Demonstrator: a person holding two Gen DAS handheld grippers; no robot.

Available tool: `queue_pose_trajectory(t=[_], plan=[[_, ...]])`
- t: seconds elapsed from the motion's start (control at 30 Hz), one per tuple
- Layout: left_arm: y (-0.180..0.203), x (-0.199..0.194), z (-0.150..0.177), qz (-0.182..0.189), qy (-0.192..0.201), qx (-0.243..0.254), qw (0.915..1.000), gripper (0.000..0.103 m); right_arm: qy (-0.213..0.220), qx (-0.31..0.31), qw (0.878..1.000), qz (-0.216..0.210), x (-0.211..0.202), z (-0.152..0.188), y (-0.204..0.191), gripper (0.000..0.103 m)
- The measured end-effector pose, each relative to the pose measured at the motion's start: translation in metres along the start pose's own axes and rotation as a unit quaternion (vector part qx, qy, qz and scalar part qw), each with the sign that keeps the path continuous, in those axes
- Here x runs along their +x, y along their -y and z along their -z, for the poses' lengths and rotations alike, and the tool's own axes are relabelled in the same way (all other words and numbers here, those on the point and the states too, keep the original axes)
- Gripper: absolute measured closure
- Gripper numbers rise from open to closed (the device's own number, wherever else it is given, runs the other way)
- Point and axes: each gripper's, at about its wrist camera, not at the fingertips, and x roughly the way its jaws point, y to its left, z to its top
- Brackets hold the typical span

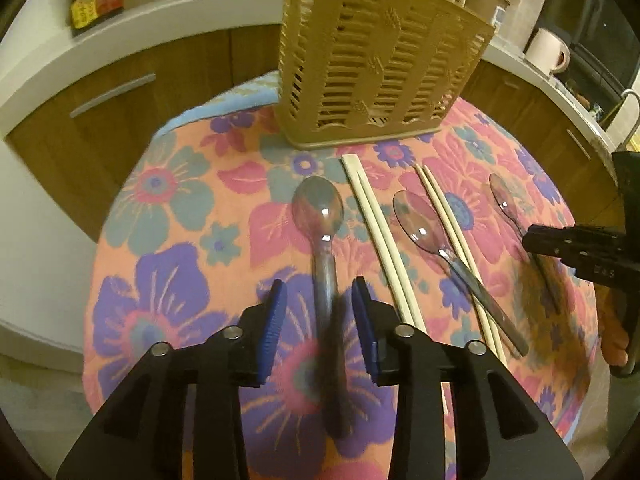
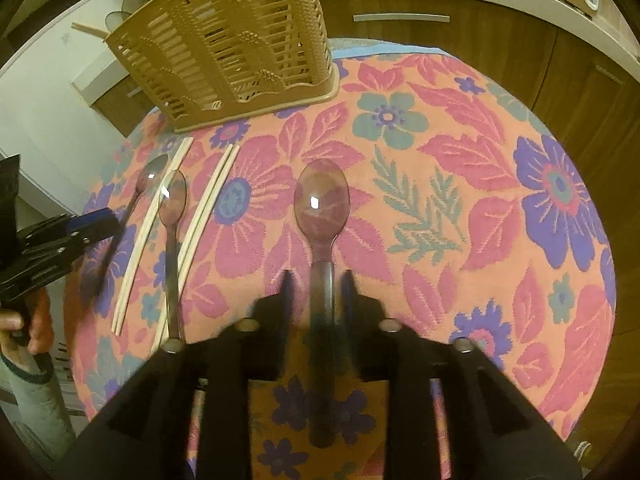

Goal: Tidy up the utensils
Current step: 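Close the left gripper on the clear spoon handle while the right gripper grasps its spoon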

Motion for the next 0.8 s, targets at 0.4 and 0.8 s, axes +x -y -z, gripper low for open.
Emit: queue_pose_trajectory(t=[0.4,0.8], plan=[[0.027,0.015,-0.016,-0.058,-0.034,0.082,0.9943,0.072,-0.064,-0.049,0.994,0.073,0.018,-0.021,-0.025,0.089],[0.031,-0.025,-0.014,-0.032,0.041,0.065,0.9965,0.093,-0.033,-0.069,0.997,0.020,-0.011,-0.013,-0.045,0.094]])
